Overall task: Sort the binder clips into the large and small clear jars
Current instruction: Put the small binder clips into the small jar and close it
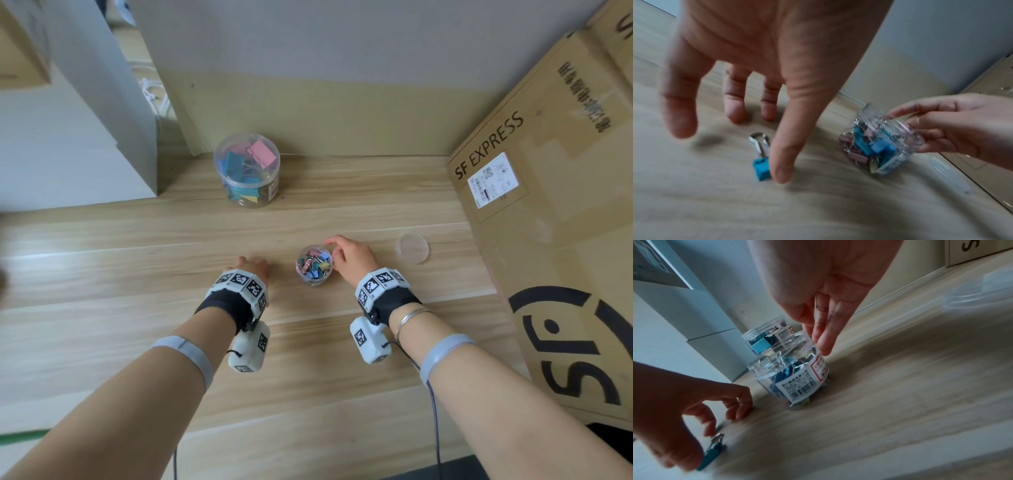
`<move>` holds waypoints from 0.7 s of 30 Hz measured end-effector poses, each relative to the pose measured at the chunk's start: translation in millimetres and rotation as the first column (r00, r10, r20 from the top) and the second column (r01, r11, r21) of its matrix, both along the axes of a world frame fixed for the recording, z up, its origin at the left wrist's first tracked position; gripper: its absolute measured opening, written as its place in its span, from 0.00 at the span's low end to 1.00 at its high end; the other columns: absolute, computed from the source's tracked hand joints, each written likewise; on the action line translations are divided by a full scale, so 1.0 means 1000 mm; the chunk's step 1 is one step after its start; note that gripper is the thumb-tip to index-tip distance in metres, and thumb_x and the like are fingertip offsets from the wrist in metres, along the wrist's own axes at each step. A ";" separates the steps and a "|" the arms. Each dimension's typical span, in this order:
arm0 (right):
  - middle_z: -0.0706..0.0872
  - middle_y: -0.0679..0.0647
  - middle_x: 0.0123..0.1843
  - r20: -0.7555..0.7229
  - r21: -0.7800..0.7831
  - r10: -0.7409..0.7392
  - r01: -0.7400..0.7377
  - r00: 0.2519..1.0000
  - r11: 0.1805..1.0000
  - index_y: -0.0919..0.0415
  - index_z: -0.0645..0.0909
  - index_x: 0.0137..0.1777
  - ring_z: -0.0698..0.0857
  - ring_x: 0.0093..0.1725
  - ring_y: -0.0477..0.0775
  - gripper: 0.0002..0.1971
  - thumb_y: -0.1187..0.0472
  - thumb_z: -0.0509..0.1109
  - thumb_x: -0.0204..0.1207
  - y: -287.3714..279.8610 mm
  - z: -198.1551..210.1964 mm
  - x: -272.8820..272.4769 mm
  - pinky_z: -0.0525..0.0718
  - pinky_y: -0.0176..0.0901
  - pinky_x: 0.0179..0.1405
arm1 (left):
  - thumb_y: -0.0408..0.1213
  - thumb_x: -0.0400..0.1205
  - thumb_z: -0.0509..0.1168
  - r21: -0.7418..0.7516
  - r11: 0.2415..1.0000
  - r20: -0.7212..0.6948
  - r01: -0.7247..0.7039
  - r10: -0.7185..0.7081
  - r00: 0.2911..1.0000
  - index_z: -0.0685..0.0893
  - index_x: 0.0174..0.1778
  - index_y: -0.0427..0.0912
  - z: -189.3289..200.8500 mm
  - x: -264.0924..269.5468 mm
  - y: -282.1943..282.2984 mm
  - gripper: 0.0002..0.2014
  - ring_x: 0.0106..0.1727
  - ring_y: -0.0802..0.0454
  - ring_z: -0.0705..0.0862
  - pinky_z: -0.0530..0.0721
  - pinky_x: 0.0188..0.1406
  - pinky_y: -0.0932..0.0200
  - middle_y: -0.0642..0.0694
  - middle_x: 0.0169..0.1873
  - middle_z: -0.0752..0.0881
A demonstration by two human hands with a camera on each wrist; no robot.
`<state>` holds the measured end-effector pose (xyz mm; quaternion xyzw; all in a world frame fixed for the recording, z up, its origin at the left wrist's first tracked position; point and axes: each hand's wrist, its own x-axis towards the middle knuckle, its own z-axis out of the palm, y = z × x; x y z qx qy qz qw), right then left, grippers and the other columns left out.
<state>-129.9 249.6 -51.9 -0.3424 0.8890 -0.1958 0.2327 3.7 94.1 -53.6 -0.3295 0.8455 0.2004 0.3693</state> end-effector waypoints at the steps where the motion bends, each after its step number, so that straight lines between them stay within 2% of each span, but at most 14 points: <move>1: 0.89 0.58 0.45 -0.002 0.001 0.009 -0.009 1.000 1.000 0.58 0.78 0.65 0.87 0.40 0.59 0.17 0.68 0.58 0.79 -0.002 0.000 0.001 0.87 0.52 0.41 | 0.34 0.73 0.70 0.009 1.000 0.006 -0.004 0.004 1.000 0.72 0.63 0.45 -0.002 0.002 0.001 0.23 0.63 0.30 0.75 0.80 0.60 0.39 0.40 0.66 0.68; 4: 0.89 0.58 0.46 -0.016 -0.001 0.026 -0.026 1.000 1.000 0.59 0.79 0.64 0.87 0.41 0.58 0.16 0.69 0.58 0.79 -0.005 -0.001 0.004 0.86 0.49 0.41 | 0.28 0.76 0.63 0.021 1.000 -0.018 0.010 -0.010 1.000 0.73 0.62 0.41 -0.004 0.002 0.004 0.18 0.57 0.32 0.80 0.82 0.59 0.44 0.39 0.66 0.68; 7: 0.89 0.58 0.45 -0.007 0.001 0.030 -0.030 1.000 1.000 0.59 0.79 0.63 0.87 0.41 0.59 0.16 0.69 0.58 0.79 -0.006 -0.002 0.006 0.87 0.51 0.42 | 0.28 0.82 0.57 -0.027 0.993 -0.057 0.115 -0.117 0.992 0.75 0.66 0.36 -0.002 -0.001 0.008 0.16 0.65 0.37 0.78 0.78 0.65 0.51 0.36 0.69 0.72; 9: 0.89 0.59 0.43 0.010 -0.006 0.031 -0.031 0.999 0.999 0.59 0.79 0.63 0.88 0.40 0.60 0.15 0.68 0.58 0.79 -0.006 -0.005 0.006 0.87 0.54 0.41 | 0.29 0.84 0.54 -0.032 0.994 -0.107 0.103 -0.105 0.989 0.76 0.67 0.33 0.006 -0.006 0.010 0.16 0.68 0.41 0.77 0.76 0.66 0.56 0.37 0.68 0.77; 11: 0.89 0.59 0.41 0.025 -0.008 0.036 -0.036 0.999 0.999 0.59 0.79 0.62 0.89 0.39 0.60 0.15 0.68 0.59 0.79 -0.005 -0.006 0.007 0.88 0.55 0.40 | 0.29 0.82 0.58 0.014 0.999 -0.164 0.034 -0.031 0.986 0.79 0.63 0.32 0.016 -0.010 0.007 0.15 0.65 0.42 0.80 0.79 0.64 0.56 0.37 0.64 0.82; 13: 0.89 0.60 0.40 0.034 -0.008 0.037 -0.037 0.999 0.999 0.58 0.79 0.63 0.88 0.37 0.60 0.16 0.69 0.59 0.79 -0.004 -0.008 0.007 0.88 0.54 0.40 | 0.28 0.78 0.65 0.081 0.996 -0.262 -0.044 0.064 0.963 0.82 0.55 0.32 0.023 -0.017 0.002 0.10 0.59 0.42 0.83 0.82 0.60 0.56 0.39 0.58 0.85; 15: 0.89 0.60 0.41 0.034 0.000 0.030 -0.030 0.999 1.000 0.58 0.79 0.64 0.85 0.33 0.59 0.16 0.69 0.59 0.79 -0.002 -0.007 0.006 0.87 0.50 0.38 | 0.28 0.75 0.68 0.165 0.980 -0.420 -0.110 0.171 0.891 0.80 0.46 0.37 0.034 -0.025 0.001 0.06 0.50 0.48 0.82 0.80 0.53 0.62 0.43 0.51 0.85; 17: 0.89 0.59 0.44 0.008 0.016 0.006 -0.006 1.000 1.000 0.58 0.79 0.64 0.81 0.31 0.55 0.16 0.68 0.59 0.79 0.003 -0.005 0.004 0.82 0.45 0.34 | 0.28 0.74 0.69 0.225 0.970 -0.533 -0.087 0.197 0.823 0.80 0.45 0.40 0.045 -0.036 0.007 0.07 0.46 0.51 0.79 0.75 0.49 0.65 0.47 0.45 0.82; 19: 0.88 0.58 0.48 -0.031 0.027 -0.035 0.036 0.999 0.999 0.60 0.80 0.63 0.80 0.36 0.53 0.16 0.69 0.59 0.79 0.011 -0.003 -0.003 0.78 0.41 0.38 | 0.29 0.74 0.70 0.261 0.965 -0.572 -0.037 0.185 0.799 0.81 0.48 0.39 0.051 -0.047 0.018 0.08 0.45 0.52 0.78 0.74 0.45 0.64 0.48 0.44 0.82; 21: 0.85 0.58 0.53 -0.066 0.049 -0.082 0.085 0.994 0.995 0.61 0.80 0.62 0.82 0.46 0.55 0.16 0.70 0.59 0.77 0.022 -0.004 -0.015 0.78 0.43 0.48 | 0.28 0.74 0.69 0.257 0.966 -0.557 -0.004 0.151 0.816 0.80 0.51 0.39 0.047 -0.054 0.027 0.11 0.44 0.51 0.77 0.74 0.43 0.62 0.45 0.47 0.83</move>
